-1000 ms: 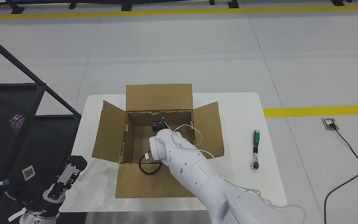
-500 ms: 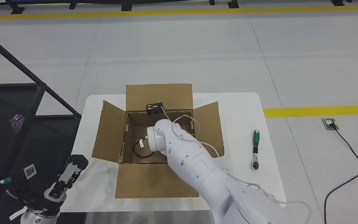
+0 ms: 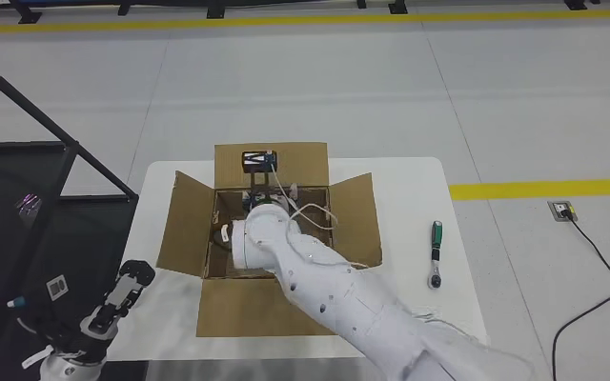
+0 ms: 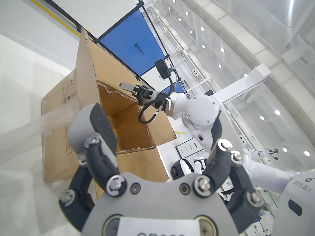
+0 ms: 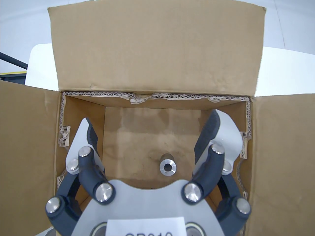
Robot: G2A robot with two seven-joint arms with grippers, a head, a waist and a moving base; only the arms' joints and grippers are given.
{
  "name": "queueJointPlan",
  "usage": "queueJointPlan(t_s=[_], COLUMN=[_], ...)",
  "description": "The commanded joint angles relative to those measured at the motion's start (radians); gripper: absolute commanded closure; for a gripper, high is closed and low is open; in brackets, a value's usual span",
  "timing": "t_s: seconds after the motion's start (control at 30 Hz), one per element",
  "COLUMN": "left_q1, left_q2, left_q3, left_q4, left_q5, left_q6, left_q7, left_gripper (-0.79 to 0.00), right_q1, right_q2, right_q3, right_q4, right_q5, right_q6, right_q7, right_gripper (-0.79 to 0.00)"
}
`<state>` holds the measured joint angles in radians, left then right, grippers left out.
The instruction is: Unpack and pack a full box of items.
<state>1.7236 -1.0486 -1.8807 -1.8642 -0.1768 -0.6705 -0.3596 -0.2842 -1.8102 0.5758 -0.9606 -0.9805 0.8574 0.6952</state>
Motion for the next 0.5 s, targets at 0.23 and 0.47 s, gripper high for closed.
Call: queueJointPlan(t_s=[0.23,0.47], left_q1=[-0.006,-0.018], left_q2=[-0.004,-0.007], left_q3=[0.004,0.017], left_q4=[0.007,0.012], left_q5=[0.003,0.007], left_q6=[0.004,0.011], left_q7=[-0.004,-0.019], left_gripper=[-0.785,-0.785], right_q1=[-0.197,-0.348], right_q2=[0.152,0.215], right_q3=[0.172,0.490], right_q4=[-0.443,-0.684], right_q5=[-0.409,-0.552], right_q6=[-0.100,-0.262], right_q7=[0.335,0.529], right_gripper=[-0.785,-0.785])
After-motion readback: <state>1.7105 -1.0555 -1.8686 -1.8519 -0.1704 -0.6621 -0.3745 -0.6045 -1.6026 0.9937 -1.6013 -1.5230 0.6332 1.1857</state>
